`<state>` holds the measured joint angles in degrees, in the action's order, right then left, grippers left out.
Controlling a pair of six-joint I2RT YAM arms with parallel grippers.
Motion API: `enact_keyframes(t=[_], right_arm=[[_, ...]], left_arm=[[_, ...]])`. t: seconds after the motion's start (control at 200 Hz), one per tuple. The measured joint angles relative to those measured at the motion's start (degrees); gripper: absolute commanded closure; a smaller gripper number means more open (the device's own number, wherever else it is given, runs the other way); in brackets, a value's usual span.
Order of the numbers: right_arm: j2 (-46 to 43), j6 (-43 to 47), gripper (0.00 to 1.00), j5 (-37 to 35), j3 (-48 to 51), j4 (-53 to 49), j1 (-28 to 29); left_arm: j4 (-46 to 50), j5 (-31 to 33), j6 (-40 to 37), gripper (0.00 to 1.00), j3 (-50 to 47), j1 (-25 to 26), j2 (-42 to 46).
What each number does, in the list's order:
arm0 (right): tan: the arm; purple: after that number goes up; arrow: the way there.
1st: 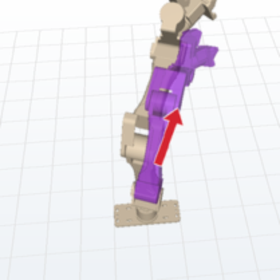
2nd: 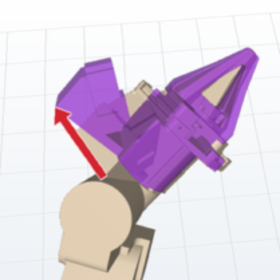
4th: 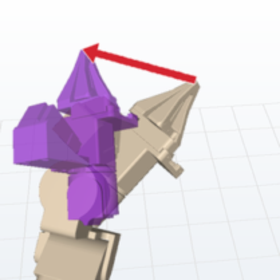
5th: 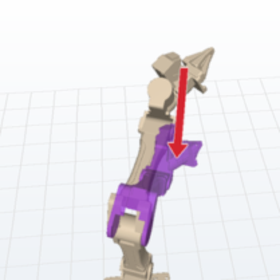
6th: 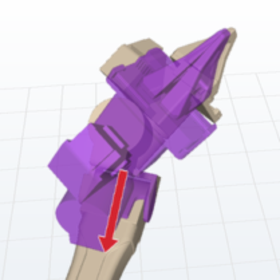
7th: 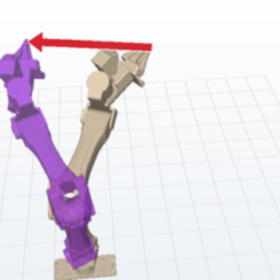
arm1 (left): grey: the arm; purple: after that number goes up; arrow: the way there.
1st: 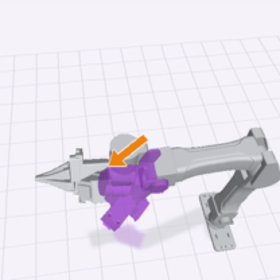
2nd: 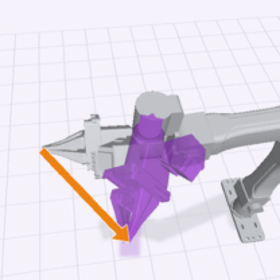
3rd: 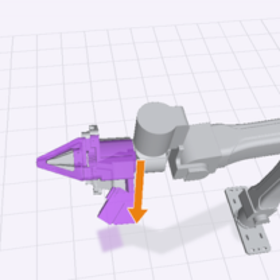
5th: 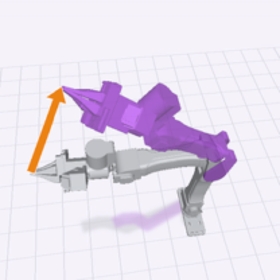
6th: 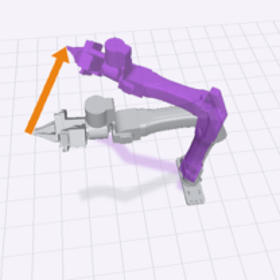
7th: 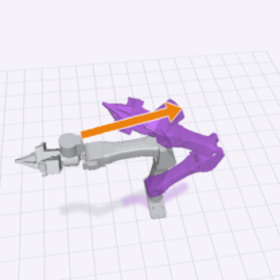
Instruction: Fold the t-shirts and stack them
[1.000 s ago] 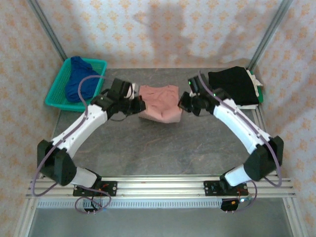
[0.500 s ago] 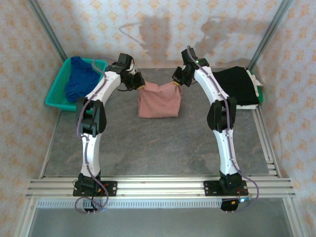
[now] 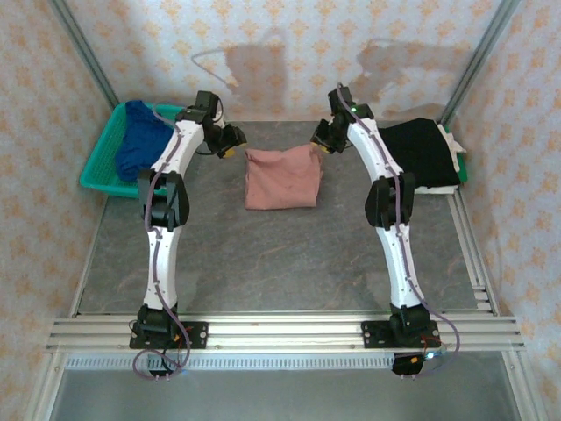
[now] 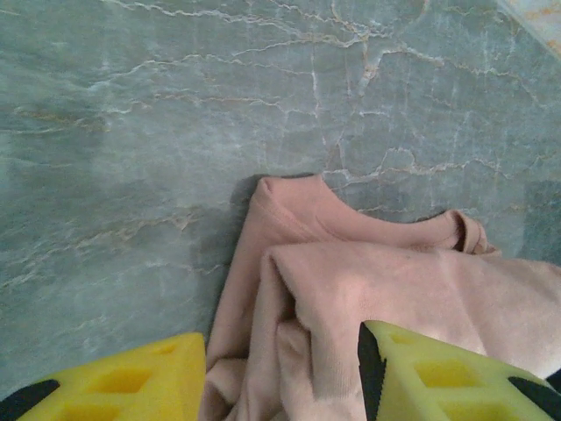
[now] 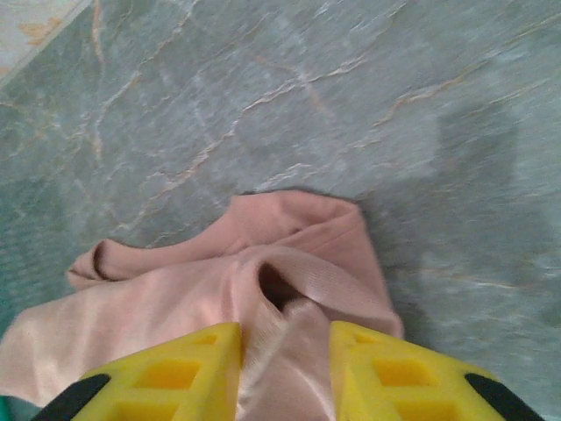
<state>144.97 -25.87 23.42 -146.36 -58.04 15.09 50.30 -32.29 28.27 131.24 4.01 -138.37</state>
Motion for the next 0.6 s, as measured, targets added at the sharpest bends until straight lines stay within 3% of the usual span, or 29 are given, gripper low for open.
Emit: enact_keyframes(t=[0.105, 0.235, 0.395, 0.596], right_arm=[[-8.4, 3.0, 0.67, -6.5, 11.9, 1.8, 2.2], [-16.9, 4.7, 0.77, -7.5, 22.7, 6.8, 7.1], [-13.4, 4.7, 0.83, -5.4, 19.1, 9.9, 9.3], [1.4, 4.7, 0.85, -5.6, 4.8, 9.9, 7.6]], left_arm=[[-0.7, 2.2, -1.7, 0.51, -8.9, 1.7, 7.4], [-2.6, 2.6, -3.4, 0.64, -15.9, 6.5, 14.5], [-5.8, 0.2, -4.7, 0.72, -16.1, 11.4, 13.1], [-4.6, 0.1, -4.8, 0.73, -5.1, 10.0, -0.7]])
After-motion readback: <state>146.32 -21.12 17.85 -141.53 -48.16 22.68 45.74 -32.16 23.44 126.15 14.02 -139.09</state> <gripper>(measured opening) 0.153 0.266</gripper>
